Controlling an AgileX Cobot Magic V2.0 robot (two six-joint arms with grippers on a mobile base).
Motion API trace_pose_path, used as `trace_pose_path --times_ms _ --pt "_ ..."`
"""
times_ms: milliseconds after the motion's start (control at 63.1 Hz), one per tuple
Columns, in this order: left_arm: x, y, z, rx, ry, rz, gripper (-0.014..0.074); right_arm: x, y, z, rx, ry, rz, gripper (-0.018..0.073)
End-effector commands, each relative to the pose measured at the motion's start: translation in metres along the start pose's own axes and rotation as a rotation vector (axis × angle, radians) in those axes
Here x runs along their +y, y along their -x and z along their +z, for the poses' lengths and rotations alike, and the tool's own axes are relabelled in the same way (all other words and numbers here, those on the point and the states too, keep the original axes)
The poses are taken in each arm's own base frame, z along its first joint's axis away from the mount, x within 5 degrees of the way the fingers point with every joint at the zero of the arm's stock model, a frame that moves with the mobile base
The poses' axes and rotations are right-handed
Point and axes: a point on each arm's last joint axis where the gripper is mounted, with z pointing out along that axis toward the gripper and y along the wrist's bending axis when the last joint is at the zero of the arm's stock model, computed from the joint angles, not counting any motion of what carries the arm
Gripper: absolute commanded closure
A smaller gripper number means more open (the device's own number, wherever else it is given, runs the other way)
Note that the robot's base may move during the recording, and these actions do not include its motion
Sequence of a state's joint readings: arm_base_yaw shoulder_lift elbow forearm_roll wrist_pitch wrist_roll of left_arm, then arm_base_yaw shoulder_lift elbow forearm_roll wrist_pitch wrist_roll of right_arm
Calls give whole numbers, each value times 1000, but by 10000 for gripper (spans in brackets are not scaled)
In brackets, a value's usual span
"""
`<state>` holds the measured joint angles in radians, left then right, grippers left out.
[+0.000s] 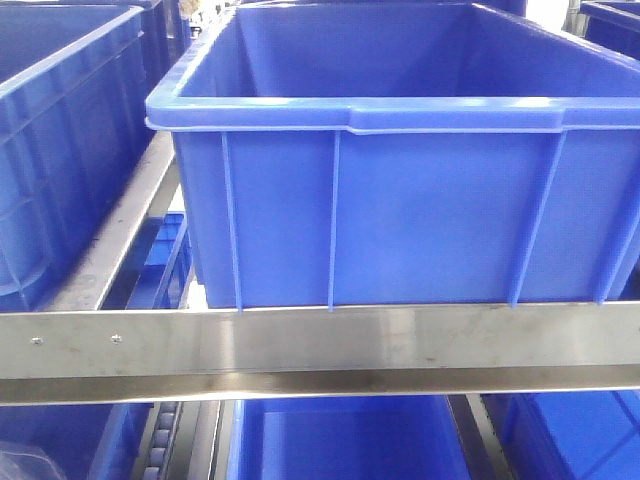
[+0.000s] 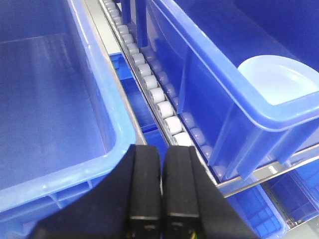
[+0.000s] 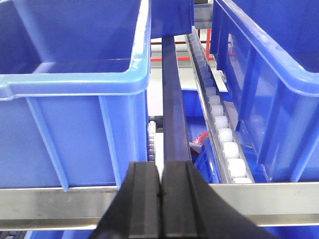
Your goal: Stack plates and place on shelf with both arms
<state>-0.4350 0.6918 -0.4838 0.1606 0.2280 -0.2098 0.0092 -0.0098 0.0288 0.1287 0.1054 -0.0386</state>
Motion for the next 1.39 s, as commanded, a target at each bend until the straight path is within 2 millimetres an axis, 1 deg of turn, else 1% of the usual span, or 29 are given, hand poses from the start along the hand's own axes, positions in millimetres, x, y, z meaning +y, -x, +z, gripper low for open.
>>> trace_pose_path --times_ms 0,555,713,777,856,903,999,1062,1078,1157,1268,1331,1379 --pt "-2 17 -4 -113 -16 -6 512 0 13 -3 -113 -6 -11 503" --pt "-2 17 -4 -113 -16 -6 512 0 13 -3 -111 -6 -11 503" --pt "-2 13 -2 -97 -18 -24 512 0 13 -3 -111 -6 -11 503" --pt "0 13 -5 -106 -14 -73 512 0 13 -3 -111 -6 -11 503" --pt "8 11 -14 -135 36 -2 513 0 13 -3 -111 -6 -11 503" --pt "12 9 -19 -156 67 -7 513 0 13 -3 -111 -6 -11 503" --pt "21 -3 -29 -188 144 -16 513 0 13 -3 -111 -6 -11 503" --pt "25 -17 -36 -209 199 -28 513 0 13 -3 -111 -6 -11 503" --pt "27 -24 -38 -215 220 -33 513 0 13 -3 -111 -6 -11 503" --pt "30 -44 -43 -248 277 -42 513 0 13 -3 -111 -6 -11 503" --pt "32 -82 -49 -268 352 -54 513 0 13 -3 -111 -6 -11 503" --pt "33 -96 -52 -297 388 -56 513 0 13 -3 -111 -6 -11 503" --pt "33 -104 -54 -333 413 -53 513 0 13 -3 -111 -6 -11 503"
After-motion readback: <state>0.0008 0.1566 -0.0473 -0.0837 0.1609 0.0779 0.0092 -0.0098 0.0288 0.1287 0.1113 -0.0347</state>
